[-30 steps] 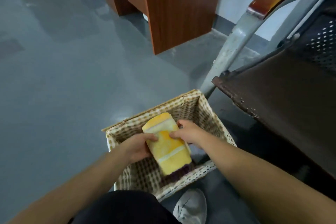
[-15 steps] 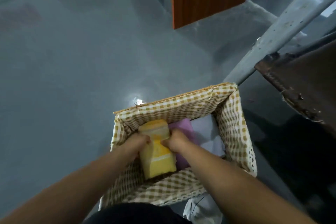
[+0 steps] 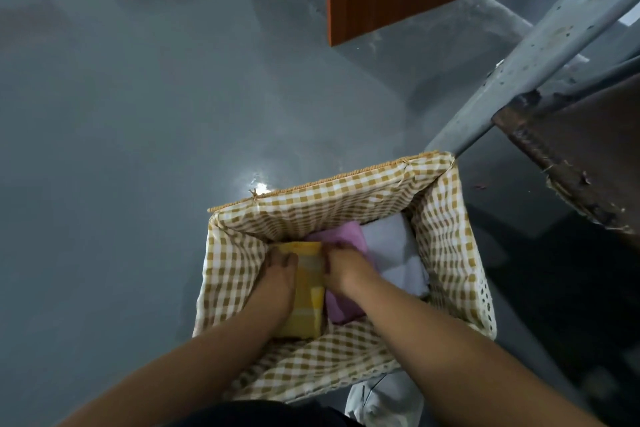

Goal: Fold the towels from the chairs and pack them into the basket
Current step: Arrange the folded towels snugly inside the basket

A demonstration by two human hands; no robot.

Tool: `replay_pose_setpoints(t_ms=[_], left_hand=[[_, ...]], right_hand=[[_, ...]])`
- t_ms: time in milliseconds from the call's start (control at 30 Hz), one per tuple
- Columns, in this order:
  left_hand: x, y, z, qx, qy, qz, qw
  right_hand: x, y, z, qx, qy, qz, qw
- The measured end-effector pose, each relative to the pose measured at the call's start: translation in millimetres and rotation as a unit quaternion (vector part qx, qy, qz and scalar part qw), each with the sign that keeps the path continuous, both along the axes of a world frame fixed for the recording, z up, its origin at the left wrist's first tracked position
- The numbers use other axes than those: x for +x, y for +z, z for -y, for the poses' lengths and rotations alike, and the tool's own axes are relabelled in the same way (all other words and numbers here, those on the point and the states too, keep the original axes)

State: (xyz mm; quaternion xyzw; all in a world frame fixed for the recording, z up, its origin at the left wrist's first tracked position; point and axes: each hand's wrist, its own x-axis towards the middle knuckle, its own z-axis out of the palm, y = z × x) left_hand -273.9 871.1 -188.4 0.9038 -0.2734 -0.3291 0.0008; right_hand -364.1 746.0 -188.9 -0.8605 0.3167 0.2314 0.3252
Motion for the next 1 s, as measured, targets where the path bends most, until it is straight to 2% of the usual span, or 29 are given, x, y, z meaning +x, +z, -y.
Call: replay_pose_setpoints(t_ms=[33, 100, 133, 167, 233, 367, 467, 567, 633, 767, 900, 1000], left_hand=[[-1.6, 0.7, -0.4, 0.021, -0.111, 0.020, 0.993], [7.1, -15.4, -7.3, 0.082, -0.208, -0.004, 0.975], [11.7, -19.2, -6.9, 0.113, -0.196, -0.030, 0.973], [17.1, -23.8, -4.0, 0.158, -0.216, -0.030, 0.963], [19.4, -31.2, 0.7, 0.192, -0.209, -0.030, 0.958], [20.0, -34.4, 6.2, 0.206, -0.214, -0.022, 0.955], [26.8, -5.1, 19.4, 0.165, -0.224, -0.036, 0.960], [36.3, 45.4, 42.1, 0.064, -0.230, -0.025, 0.971], [38.0, 86.3, 57.1, 0.037, -0.239, -0.011, 0.970], [17.1, 175.2, 77.2, 0.001, -0.290, 0.019, 0.957], [-19.7, 269.9, 101.0, -0.119, -0.289, 0.064, 0.948], [-58.5, 338.3, 127.6, -0.222, -0.299, 0.090, 0.924]], right_hand=[[-3.0, -0.7, 5.9, -0.023, 0.077, -0.036, 0.996], [-10.6, -5.8, 14.6, -0.020, 0.193, -0.152, 0.969], [-15.0, -10.7, 15.7, -0.010, 0.213, -0.198, 0.957], [-18.1, -16.7, 15.3, 0.001, 0.216, -0.220, 0.951], [-21.0, -21.6, 11.7, 0.027, 0.202, -0.226, 0.953], [-17.2, -13.6, 9.0, 0.063, 0.152, -0.200, 0.966], [-18.9, 7.3, 13.6, 0.049, 0.070, -0.129, 0.988], [-27.5, 49.3, 24.6, -0.043, 0.006, -0.036, 0.998], [-34.7, 83.9, 33.7, -0.071, -0.040, 0.003, 0.997], [-61.9, 166.3, 48.5, -0.116, -0.105, 0.106, 0.982], [-112.2, 254.8, 64.4, -0.174, -0.154, 0.148, 0.961], [-165.6, 320.5, 80.1, -0.220, -0.195, 0.183, 0.938]])
